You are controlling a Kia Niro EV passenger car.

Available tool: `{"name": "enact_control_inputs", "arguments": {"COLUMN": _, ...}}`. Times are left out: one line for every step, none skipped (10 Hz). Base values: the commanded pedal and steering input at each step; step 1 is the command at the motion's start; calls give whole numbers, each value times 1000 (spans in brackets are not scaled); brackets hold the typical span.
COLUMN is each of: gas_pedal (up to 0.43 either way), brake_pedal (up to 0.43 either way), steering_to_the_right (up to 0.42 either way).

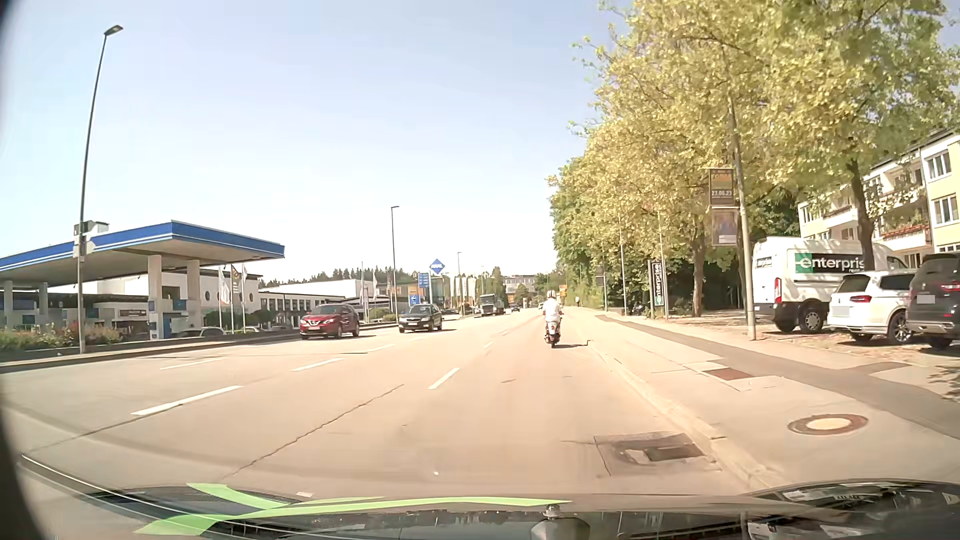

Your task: Follow the waypoints while adhering to traffic rules and regulations

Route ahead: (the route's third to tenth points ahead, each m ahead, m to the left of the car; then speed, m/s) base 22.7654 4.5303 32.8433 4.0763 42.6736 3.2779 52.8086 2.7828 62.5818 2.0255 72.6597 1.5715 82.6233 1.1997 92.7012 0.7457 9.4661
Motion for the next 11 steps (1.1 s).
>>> {"name": "enact_control_inputs", "arguments": {"gas_pedal": 150, "brake_pedal": 0, "steering_to_the_right": 8}}
{"name": "enact_control_inputs", "arguments": {"gas_pedal": 150, "brake_pedal": 0, "steering_to_the_right": 8}}
{"name": "enact_control_inputs", "arguments": {"gas_pedal": 150, "brake_pedal": 0, "steering_to_the_right": 7}}
{"name": "enact_control_inputs", "arguments": {"gas_pedal": 150, "brake_pedal": 0, "steering_to_the_right": 8}}
{"name": "enact_control_inputs", "arguments": {"gas_pedal": 150, "brake_pedal": 0, "steering_to_the_right": 8}}
{"name": "enact_control_inputs", "arguments": {"gas_pedal": 150, "brake_pedal": 0, "steering_to_the_right": 8}}
{"name": "enact_control_inputs", "arguments": {"gas_pedal": 150, "brake_pedal": 0, "steering_to_the_right": 8}}
{"name": "enact_control_inputs", "arguments": {"gas_pedal": 150, "brake_pedal": 0, "steering_to_the_right": 8}}
{"name": "enact_control_inputs", "arguments": {"gas_pedal": 150, "brake_pedal": 0, "steering_to_the_right": 8}}
{"name": "enact_control_inputs", "arguments": {"gas_pedal": 150, "brake_pedal": 0, "steering_to_the_right": 8}}
{"name": "enact_control_inputs", "arguments": {"gas_pedal": 150, "brake_pedal": 0, "steering_to_the_right": 8}}
